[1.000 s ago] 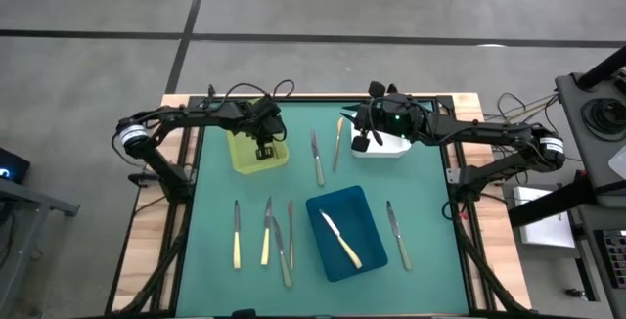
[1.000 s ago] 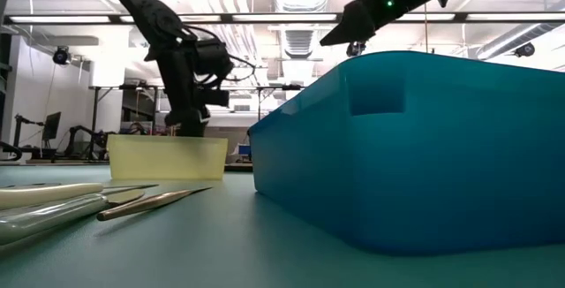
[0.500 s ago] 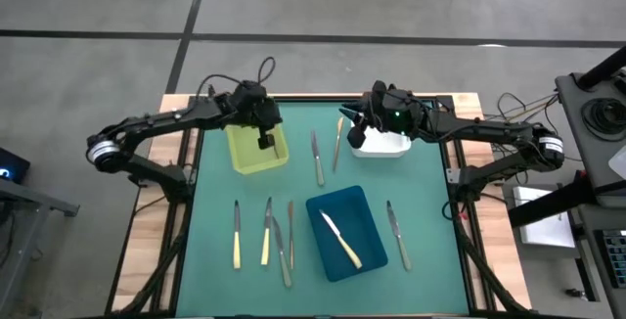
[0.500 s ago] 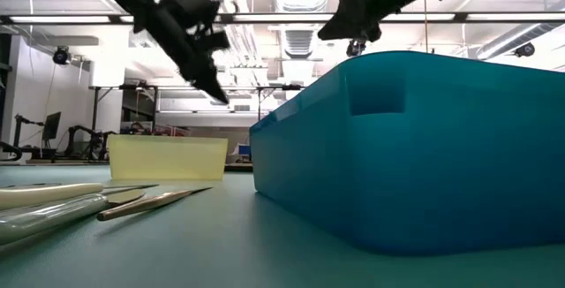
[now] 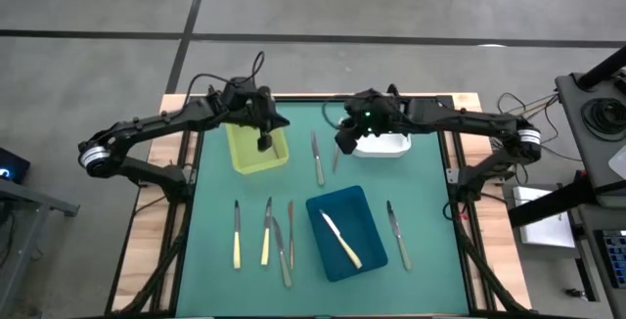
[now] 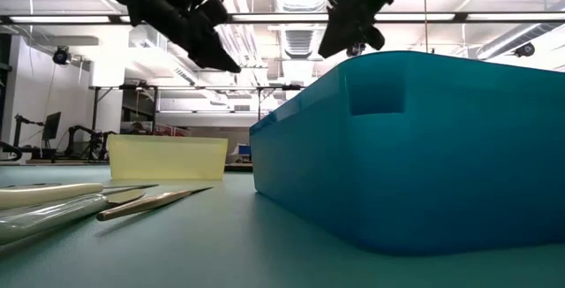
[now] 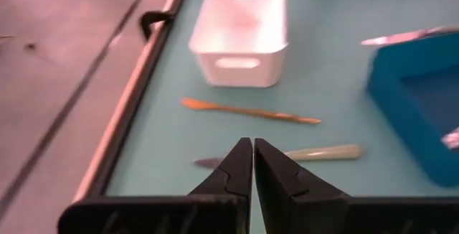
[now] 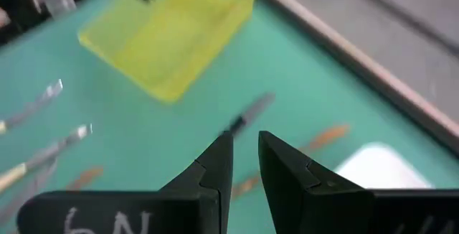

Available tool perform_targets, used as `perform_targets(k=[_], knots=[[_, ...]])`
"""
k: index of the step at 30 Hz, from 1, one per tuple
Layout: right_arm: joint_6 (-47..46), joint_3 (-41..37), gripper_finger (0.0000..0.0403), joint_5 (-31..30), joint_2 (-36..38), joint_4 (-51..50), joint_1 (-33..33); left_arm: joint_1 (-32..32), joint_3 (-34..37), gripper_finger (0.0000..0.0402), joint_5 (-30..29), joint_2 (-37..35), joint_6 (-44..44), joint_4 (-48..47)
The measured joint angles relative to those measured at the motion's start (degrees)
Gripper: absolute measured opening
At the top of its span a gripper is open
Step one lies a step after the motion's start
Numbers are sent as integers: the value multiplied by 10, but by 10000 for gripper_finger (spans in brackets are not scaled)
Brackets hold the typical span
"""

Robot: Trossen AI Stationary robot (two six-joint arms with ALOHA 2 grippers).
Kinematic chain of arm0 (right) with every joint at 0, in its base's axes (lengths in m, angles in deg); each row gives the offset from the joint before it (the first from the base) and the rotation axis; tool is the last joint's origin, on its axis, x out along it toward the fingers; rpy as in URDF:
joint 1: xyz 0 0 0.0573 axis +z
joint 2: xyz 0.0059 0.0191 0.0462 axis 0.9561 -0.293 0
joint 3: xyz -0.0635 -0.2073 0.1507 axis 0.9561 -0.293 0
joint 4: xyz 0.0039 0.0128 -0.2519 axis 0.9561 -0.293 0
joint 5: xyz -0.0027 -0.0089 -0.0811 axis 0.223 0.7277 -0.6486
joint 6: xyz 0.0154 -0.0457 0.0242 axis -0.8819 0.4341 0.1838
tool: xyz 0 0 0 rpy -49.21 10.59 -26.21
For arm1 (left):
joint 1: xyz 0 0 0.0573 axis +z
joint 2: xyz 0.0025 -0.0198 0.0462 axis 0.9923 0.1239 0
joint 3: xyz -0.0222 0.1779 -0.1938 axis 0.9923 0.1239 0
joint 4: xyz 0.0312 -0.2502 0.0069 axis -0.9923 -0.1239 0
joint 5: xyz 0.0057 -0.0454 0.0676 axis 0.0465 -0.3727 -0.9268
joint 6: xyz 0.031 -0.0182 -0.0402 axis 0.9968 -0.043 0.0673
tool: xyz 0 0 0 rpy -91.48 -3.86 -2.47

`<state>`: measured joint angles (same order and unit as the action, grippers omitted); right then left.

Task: Sort silverware by color (type)
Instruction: Put the bottom right green knife into the white bin

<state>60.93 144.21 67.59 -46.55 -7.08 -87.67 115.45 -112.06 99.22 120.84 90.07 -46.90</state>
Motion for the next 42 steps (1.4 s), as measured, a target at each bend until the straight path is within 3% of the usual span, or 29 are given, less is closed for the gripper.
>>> perform_targets(k=[10, 19, 29, 42], knots=[[-113, 46, 58, 100, -38, -224, 56, -36, 58, 0, 7, -14, -46, 64], [-245, 37, 58, 105, -30, -386, 144, -63, 137, 0, 5, -53, -126, 169], [-353, -51, 58, 145, -5, -360, 236, -91, 173, 0, 5, -104, -184, 226], [-520, -258, 59, 166, 47, -153, 329, -108, 171, 0, 5, -118, -209, 231]])
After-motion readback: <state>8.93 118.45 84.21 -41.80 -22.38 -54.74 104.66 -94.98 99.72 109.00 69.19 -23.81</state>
